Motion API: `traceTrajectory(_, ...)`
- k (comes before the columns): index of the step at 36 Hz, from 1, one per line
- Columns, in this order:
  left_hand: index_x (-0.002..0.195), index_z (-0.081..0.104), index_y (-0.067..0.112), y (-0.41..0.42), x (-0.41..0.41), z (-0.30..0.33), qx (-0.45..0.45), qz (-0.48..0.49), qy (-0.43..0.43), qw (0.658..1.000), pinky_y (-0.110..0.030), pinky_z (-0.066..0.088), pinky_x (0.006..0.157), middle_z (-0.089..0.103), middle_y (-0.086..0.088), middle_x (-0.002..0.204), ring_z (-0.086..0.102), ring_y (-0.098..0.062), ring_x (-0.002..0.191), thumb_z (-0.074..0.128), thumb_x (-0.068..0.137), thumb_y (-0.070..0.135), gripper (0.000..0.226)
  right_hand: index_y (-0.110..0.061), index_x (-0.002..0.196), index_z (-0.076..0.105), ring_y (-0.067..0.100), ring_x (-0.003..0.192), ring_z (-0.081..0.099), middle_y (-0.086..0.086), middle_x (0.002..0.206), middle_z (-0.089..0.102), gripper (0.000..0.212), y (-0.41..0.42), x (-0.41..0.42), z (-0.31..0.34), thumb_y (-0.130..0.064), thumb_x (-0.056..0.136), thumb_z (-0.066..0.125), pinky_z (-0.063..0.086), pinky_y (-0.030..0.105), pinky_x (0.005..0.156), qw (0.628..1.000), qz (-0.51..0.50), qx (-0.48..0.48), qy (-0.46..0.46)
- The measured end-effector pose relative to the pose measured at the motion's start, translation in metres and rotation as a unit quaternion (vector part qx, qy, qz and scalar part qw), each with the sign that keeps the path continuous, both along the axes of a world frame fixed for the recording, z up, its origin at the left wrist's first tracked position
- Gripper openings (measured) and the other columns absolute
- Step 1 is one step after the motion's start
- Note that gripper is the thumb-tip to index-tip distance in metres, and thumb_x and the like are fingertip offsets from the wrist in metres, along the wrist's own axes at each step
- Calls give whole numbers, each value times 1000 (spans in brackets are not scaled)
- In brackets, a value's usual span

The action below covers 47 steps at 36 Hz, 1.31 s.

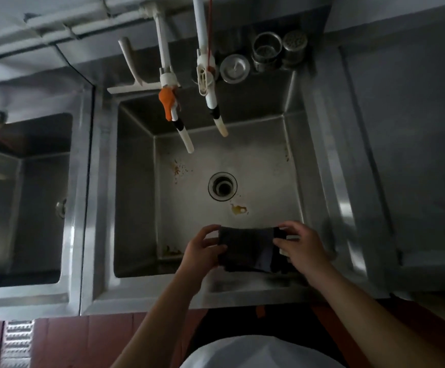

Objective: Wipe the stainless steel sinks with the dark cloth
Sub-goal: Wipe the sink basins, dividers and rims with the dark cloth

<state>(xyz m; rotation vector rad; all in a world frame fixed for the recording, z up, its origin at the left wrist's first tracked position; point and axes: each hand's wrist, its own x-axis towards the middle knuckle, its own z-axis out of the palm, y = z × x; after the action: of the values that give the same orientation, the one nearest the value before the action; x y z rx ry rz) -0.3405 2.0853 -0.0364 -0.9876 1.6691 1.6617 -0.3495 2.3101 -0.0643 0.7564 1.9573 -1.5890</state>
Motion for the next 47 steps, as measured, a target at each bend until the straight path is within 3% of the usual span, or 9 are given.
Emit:
traceTrajectory(7, 119, 65, 23, 1, -65, -78, 10, -23, -48, 999, -33, 54, 72, 70, -11, 115, 67, -23, 95, 59, 89, -7, 43, -18, 92, 66, 11, 66, 58, 1, 85, 66, 25, -2, -58, -45, 5, 84, 67, 43, 16, 44, 997, -19, 16, -73)
traceTrajectory(10, 122, 64, 20, 2, -108, -112, 0, -23, -44, 999, -35, 48, 79, 68, -11, 115, 61, -22, 93, 58, 88, -9, 45, -19, 90, 64, 12, 72, 60, 1, 86, 66, 22, -6, -103, -75, 2, 84, 68, 44, 20, 52, 996, -28, 29, -82)
traceTrajectory(17, 125, 62, 13, -21, -212, -166, -17, 27, 12, 999, -23, 52, 49, 65, -9, 95, 63, -20, 75, 61, 88, -7, 42, -24, 80, 68, 26, 91, 69, 4, 91, 71, 17, -35, -217, -127, -7, 79, 71, 56, 37, 72, 997, -50, 10, -56)
traceTrajectory(22, 143, 45, 14, -51, -260, -198, -92, 46, 37, 994, -42, 54, 82, 60, -8, 105, 60, -19, 84, 49, 96, 1, 48, -17, 120, 65, 8, 87, 61, 0, 113, 65, 32, -43, -259, -113, -17, 88, 64, 48, 14, 62, 998, 46, 39, 16)
traceTrajectory(26, 148, 38, 25, -43, -262, -216, -357, -255, 98, 893, -42, 43, 105, 47, -10, 143, 48, -32, 128, 62, 91, 27, 62, -16, 130, 59, 19, 124, 53, 5, 137, 56, 42, -23, -252, -98, -25, 89, 61, 44, 28, 99, 946, 231, 184, 131)
traceTrajectory(30, 155, 23, 34, -20, -254, -234, -418, -483, 177, 749, -51, 18, 120, 14, -7, 164, 11, -33, 150, 54, 94, 48, 70, -16, 131, 59, 33, 141, 36, 12, 148, 47, 49, 8, -247, -69, -32, 84, 55, 33, 56, 110, 806, 369, 349, 304)
traceTrajectory(32, 156, 13, 40, -9, -253, -246, -431, -525, 163, 716, -53, 5, 122, 3, -5, 166, 0, -34, 152, 40, 98, 56, 66, -18, 134, 57, 32, 146, 27, 11, 153, 41, 51, 28, -250, -57, -34, 85, 54, 27, 60, 112, 735, 399, 424, 347)
traceTrajectory(39, 152, -16, 47, 8, -265, -284, -456, -523, 89, 714, -55, -9, 121, -19, -3, 165, -12, -37, 151, 14, 102, 58, 60, -26, 154, 28, 29, 152, 9, 6, 165, 15, 74, 94, -272, -49, -55, 87, 41, 9, 62, 114, 645, 447, 560, 265)
traceTrajectory(47, 151, -17, 48, 74, -305, -307, -469, -376, 75, 796, -61, -14, 115, -29, -4, 162, -27, -36, 148, 20, 102, 57, 62, -13, 152, 31, 24, 150, 19, 5, 161, 28, 73, 103, -273, -64, -46, 89, 46, 13, 55, 119, 680, 386, 537, 316)
